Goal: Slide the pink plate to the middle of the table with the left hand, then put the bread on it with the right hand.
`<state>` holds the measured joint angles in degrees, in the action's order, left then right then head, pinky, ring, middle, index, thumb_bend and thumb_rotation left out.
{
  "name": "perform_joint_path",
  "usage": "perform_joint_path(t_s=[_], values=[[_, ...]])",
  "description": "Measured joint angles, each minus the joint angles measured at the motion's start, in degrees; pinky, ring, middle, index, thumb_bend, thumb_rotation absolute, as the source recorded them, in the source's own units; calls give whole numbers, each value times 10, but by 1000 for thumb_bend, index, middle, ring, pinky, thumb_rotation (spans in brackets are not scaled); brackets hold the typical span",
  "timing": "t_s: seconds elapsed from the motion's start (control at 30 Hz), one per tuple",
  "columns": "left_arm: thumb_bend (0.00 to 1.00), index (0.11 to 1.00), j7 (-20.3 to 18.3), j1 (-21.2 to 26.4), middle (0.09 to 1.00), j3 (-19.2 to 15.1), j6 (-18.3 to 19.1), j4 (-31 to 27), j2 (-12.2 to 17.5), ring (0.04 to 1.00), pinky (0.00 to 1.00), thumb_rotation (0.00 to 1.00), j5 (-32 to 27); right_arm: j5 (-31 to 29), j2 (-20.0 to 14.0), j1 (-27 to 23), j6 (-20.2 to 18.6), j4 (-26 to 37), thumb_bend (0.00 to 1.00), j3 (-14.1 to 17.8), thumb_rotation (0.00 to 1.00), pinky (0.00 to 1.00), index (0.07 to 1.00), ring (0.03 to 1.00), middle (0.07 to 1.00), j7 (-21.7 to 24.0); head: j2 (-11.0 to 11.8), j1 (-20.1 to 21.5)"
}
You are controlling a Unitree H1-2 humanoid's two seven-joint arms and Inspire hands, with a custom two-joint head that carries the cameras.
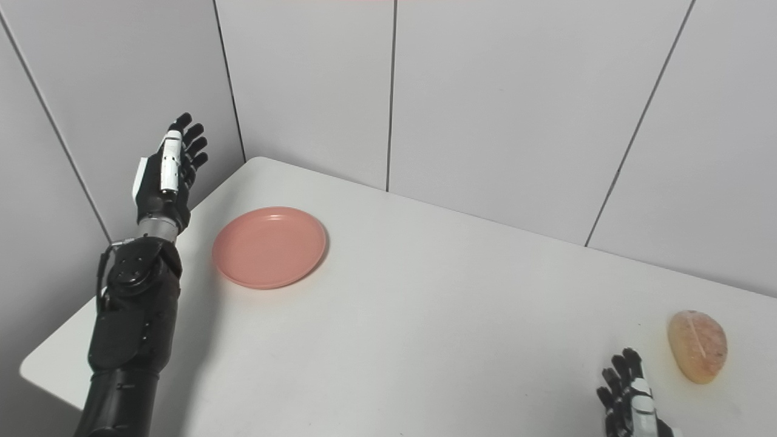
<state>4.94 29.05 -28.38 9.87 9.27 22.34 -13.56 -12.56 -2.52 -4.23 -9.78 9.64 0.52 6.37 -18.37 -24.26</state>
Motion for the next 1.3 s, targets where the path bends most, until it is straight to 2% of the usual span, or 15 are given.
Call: perform_joint_path(t_s=[0.13,0.37,0.63,1.0,1.3], values=[[341,921,-17,-2,939,-15,-4,19,2,946,966,1000,-40,0,-3,0,0,0,239,1,1000,1000,1000,1000,1000,2,0,-2],[328,917,-29,-8,933,-20,-7,37,8,937,961,1000,-75,-1,-3,0,0,0,260,1,1000,1000,1000,1000,1000,6,-2,-4],[327,923,-31,-17,932,-21,-14,68,9,943,974,1000,-79,-2,-7,0,0,0,251,2,1000,1000,1000,1000,1000,6,-4,-6],[291,936,-39,-23,948,-43,-18,110,9,956,970,1000,-128,-2,-9,1,0,0,245,3,1000,1000,1000,1000,1000,6,-10,-9],[293,934,-39,-23,944,-43,-35,126,8,949,969,1000,-140,-3,-13,1,0,0,254,3,1000,1000,1000,1000,1000,7,-14,-12]])
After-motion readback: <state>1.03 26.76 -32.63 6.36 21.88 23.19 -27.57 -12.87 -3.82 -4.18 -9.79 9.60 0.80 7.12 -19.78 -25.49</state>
